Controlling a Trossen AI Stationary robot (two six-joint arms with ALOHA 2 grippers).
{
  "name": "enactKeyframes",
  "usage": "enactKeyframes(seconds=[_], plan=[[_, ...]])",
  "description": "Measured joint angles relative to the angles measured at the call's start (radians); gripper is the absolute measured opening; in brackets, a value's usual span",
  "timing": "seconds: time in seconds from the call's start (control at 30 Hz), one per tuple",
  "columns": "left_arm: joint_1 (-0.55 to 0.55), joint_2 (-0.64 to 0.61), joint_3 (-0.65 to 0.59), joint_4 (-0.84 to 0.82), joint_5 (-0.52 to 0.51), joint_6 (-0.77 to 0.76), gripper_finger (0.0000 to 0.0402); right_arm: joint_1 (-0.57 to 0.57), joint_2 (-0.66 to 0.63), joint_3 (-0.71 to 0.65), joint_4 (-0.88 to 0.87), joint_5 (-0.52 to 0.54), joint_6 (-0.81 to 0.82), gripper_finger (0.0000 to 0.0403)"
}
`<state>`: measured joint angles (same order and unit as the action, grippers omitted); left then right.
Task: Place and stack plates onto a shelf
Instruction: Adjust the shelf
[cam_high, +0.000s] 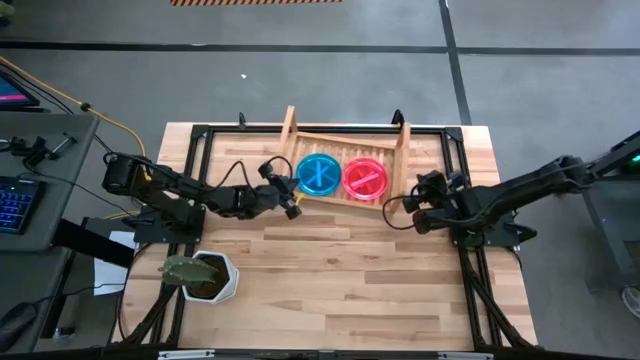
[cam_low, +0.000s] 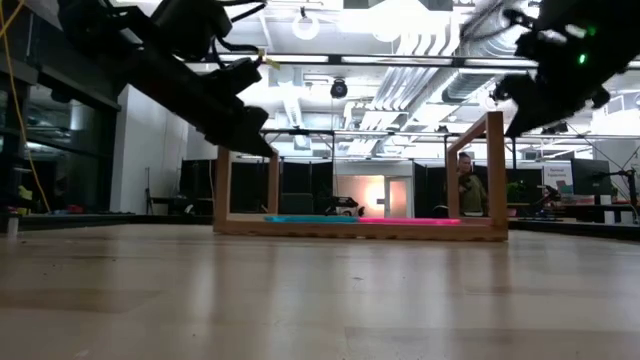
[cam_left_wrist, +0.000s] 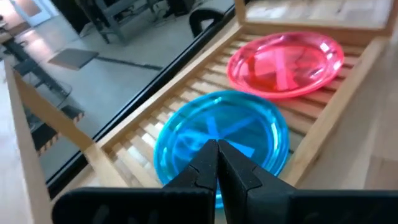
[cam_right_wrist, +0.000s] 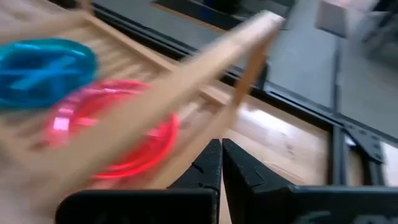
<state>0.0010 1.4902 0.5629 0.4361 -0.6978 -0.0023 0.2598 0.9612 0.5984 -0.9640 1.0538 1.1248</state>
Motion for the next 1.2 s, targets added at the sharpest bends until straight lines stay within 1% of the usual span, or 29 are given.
enactKeyframes(seconds=[0.1, 0.27, 0.37, 0.47, 0.57, 0.67, 0.8, 0.87, 0.97, 1.1, 1.2], plan=[[0.0, 0.0, 0.0, 0.032, 0.024, 0.015, 0.0, 0.069, -0.019, 0.042, 0.002, -0.012, -0.036, 0.0], [-0.001, 0.0, 0.0, 0.033, 0.039, 0.015, 0.0, 0.233, -0.031, 0.14, 0.006, -0.041, -0.108, 0.0], [-0.001, 0.0, 0.0, 0.033, 0.052, 0.016, 0.0, 0.333, -0.032, 0.167, 0.089, -0.037, -0.17, 0.0], [-0.001, 0.0, 0.0, 0.034, 0.106, 0.017, 0.0, 0.41, -0.027, 0.145, 0.221, -0.106, -0.268, 0.0], [-0.001, 0.0, 0.0, 0.034, 0.156, 0.042, 0.0, 0.45, -0.006, 0.102, 0.242, -0.202, -0.285, 0.0], [-0.001, 0.0, 0.0, 0.046, 0.201, 0.049, 0.0, 0.453, 0.011, 0.056, 0.178, -0.214, -0.219, 0.0], [-0.001, 0.0, 0.0, 0.09, 0.248, 0.087, 0.0, 0.414, 0.014, 0.008, 0.049, -0.191, -0.074, 0.0], [-0.001, 0.0, 0.0, 0.113, 0.274, 0.104, 0.0, 0.388, 0.014, -0.008, 0.009, -0.186, -0.035, 0.0], [-0.001, 0.0, 0.0, 0.137, 0.305, 0.127, 0.0, 0.355, 0.014, -0.013, 0.004, -0.141, -0.034, 0.0], [-0.001, 0.0, 0.0, 0.163, 0.365, 0.153, 0.0, 0.317, 0.014, -0.014, 0.032, -0.047, -0.08, 0.0], [-0.002, 0.0, 0.0, 0.17, 0.431, 0.157, 0.0, 0.291, 0.014, -0.014, 0.055, -0.032, -0.132, 0.0]])
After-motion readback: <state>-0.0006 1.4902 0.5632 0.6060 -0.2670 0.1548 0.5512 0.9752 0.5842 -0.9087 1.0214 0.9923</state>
